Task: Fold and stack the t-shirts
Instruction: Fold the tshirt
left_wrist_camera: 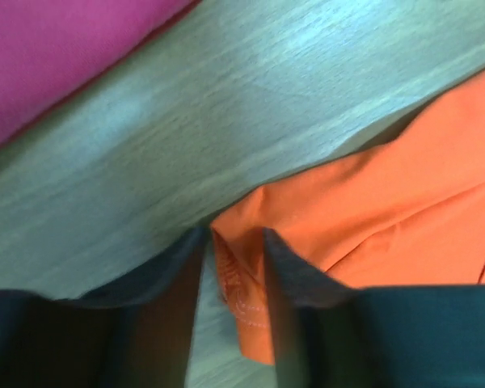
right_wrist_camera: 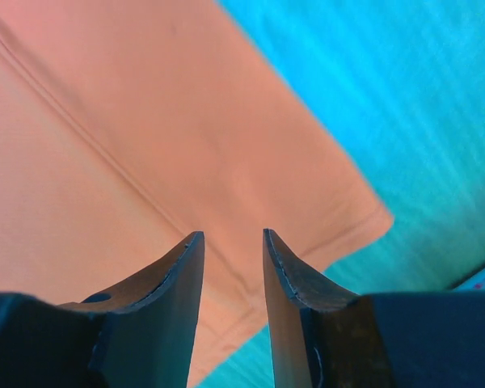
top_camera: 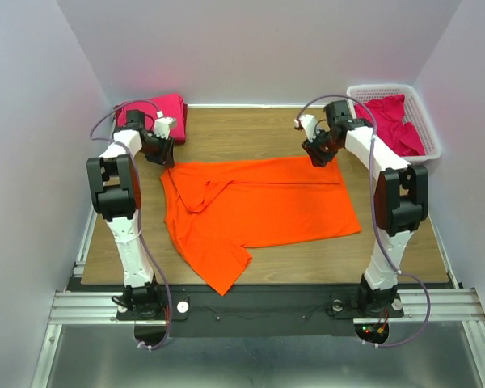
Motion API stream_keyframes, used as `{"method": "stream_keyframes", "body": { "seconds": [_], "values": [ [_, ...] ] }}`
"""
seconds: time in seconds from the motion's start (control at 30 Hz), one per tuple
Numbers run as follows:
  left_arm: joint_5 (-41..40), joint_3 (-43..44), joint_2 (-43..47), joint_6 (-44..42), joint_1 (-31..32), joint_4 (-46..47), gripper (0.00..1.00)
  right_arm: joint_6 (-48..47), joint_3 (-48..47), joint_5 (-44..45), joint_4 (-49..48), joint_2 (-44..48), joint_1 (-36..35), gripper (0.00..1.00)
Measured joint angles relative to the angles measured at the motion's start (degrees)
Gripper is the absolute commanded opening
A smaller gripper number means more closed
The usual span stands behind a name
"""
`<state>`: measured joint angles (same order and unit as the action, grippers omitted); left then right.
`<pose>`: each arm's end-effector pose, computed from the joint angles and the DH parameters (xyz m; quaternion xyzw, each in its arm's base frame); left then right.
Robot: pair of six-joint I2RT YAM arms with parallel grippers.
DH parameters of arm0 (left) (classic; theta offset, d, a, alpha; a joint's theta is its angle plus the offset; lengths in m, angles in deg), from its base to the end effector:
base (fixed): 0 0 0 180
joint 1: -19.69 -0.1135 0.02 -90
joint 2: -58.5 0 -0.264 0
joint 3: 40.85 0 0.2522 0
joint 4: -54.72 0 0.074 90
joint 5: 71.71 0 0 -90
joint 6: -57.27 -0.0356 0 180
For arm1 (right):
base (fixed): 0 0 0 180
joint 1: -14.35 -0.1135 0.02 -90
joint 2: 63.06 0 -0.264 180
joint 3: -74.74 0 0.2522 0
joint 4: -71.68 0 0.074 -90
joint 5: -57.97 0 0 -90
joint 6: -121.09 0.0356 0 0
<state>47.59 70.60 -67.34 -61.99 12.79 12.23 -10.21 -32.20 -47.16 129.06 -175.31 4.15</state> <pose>0.4749 0.0399 0.1769 0.2505 0.8958 -0.1449 0.3374 0.4125 0.0837 0.2382 -0.4465 0.8541 0.0605 0.2597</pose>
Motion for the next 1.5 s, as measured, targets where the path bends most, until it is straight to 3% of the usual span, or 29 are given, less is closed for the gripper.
{"method": "stream_keyframes", "body": {
  "seconds": [0.17, 0.33, 0.53, 0.6, 0.63, 0.77, 0.9, 1.17, 1.5],
  "values": [
    [3.4, 0.8, 1.0, -1.3, -0.2, -1.1, 0.62, 5.2, -6.1, -2.5, 0.0, -2.9, -1.2, 0.39],
    [6.4, -5.8, 10.9, -2.7, 0.9, -1.9, 0.65, 10.2, -8.2, -4.6, 0.4, -7.8, -1.5, 0.39],
    [9.4, -11.8, 21.9, -3.4, 9.7, -0.6, 0.66, 14.8, -8.9, -8.2, 1.6, -9.3, -1.8, 0.38],
    [9.6, -14.1, 21.8, -3.4, 13.4, 0.2, 0.66, 15.8, -9.8, -8.4, 1.6, -9.6, -1.9, 0.38],
    [9.5, -15.3, 21.3, -3.4, 15.0, 0.4, 0.73, 16.2, -10.2, -8.4, 1.6, -9.8, -1.9, 0.38],
    [8.3, -17.0, 17.4, -3.3, 19.2, 0.4, 0.73, 16.9, -10.3, -8.0, 1.5, -10.4, -2.0, 0.38],
    [5.6, -18.5, 15.7, -3.5, 21.1, 0.5, 0.57, 16.6, -9.0, -6.3, 1.4, -10.6, -2.0, 0.38],
    [1.1, -21.7, 15.8, -5.1, 23.5, 1.7, 0.01, 13.9, -4.6, -2.3, 1.6, -10.6, -1.7, 0.38],
    [0.0, -23.3, 21.6, -5.7, 25.1, 0.9, 0.00, 10.9, -3.4, 0.7, 2.1, -9.2, 1.2, 0.38]
  ]
}}
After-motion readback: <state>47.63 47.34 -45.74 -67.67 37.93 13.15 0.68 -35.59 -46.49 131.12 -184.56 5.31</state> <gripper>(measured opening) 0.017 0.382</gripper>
